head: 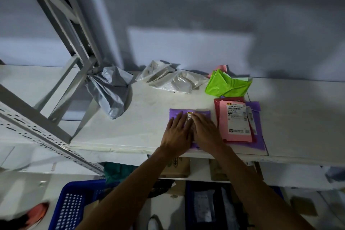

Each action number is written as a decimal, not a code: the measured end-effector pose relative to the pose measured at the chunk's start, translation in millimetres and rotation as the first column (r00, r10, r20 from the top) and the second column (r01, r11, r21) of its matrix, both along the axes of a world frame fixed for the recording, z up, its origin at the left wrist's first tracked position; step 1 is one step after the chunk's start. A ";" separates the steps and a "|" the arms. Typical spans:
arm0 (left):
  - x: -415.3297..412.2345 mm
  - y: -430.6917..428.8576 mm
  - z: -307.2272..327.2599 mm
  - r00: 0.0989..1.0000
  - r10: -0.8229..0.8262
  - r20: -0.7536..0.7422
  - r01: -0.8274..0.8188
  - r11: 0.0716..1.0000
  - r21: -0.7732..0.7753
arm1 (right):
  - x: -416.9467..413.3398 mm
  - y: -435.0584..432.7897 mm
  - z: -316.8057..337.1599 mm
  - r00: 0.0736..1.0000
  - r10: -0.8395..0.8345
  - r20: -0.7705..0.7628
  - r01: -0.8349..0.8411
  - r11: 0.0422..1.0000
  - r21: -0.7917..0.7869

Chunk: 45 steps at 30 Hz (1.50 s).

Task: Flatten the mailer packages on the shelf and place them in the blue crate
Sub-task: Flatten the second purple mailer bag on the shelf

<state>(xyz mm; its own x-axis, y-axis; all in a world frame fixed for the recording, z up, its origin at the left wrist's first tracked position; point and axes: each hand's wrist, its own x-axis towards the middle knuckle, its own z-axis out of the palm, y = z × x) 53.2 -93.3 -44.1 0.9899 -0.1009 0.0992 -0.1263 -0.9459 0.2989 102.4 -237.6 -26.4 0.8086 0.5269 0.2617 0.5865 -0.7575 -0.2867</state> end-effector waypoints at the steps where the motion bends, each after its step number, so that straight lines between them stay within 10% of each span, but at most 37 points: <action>1: 1.2 1.3 0.7 1.000 -0.009 -0.008 0.009 1.000 0.001 | 3.8 2.0 -5.6 1.000 0.015 -0.021 -0.016 1.000 -0.027; 26: 4.6 3.2 -6.0 1.000 -0.008 0.013 0.008 1.000 0.007 | 8.1 -4.8 -45.9 0.976 0.162 0.144 -0.128 0.967 -0.220; 45: -13.4 44.0 -13.7 0.995 0.096 0.032 -0.095 0.995 -0.018 | -1.4 -9.2 -42.3 0.993 -0.106 0.060 0.115 0.975 -0.190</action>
